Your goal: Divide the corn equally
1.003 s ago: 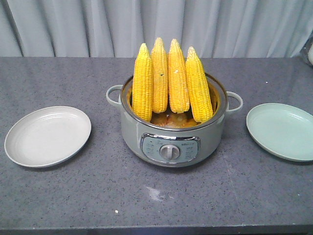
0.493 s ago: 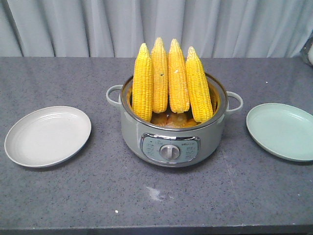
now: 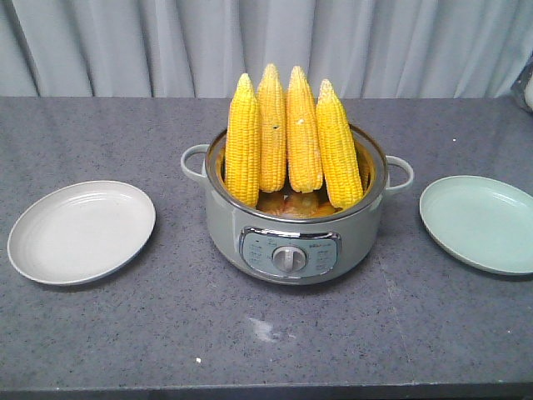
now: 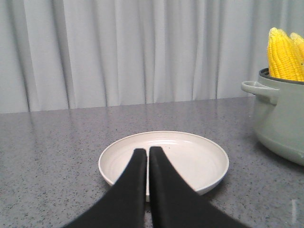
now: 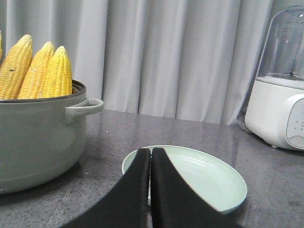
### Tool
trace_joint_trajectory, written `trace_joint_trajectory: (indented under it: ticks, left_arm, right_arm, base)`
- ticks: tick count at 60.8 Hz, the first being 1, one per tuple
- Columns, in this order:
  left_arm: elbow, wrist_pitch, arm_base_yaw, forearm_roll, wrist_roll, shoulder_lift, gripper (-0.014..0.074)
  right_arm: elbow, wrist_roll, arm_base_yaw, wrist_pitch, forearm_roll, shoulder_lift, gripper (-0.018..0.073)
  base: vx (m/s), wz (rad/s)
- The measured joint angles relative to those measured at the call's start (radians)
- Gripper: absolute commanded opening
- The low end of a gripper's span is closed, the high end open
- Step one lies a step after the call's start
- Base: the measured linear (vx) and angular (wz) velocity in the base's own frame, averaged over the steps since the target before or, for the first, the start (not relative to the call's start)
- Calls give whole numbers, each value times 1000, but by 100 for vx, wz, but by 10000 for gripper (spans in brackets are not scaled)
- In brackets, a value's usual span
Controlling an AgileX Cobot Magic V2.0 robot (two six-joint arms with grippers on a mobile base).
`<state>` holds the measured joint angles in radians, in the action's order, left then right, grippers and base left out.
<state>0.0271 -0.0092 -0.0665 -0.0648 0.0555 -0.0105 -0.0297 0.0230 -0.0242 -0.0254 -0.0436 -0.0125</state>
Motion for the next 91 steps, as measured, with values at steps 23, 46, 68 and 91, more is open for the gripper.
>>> trace_joint_trajectory:
  ticks: [23,46,68,91]
  left_arm:
    - [0,0,0,0,0,0,-7]
    - [0,0,0,0,0,0,-7]
    - [0,-1,0,3,124,0,-7]
    - [0,-2,0,152,678,0,-7]
  right_arm:
    - [0,0,0,0,0,0,-4]
    - [0,0,0,0,0,0,-4]
    - [0,-193,0,-23,128,0,-4]
    - [0,-597,0,-41,515,0,-4]
  base:
    - [0,0]
    - [0,0]
    - [0,0]
    - [0,0]
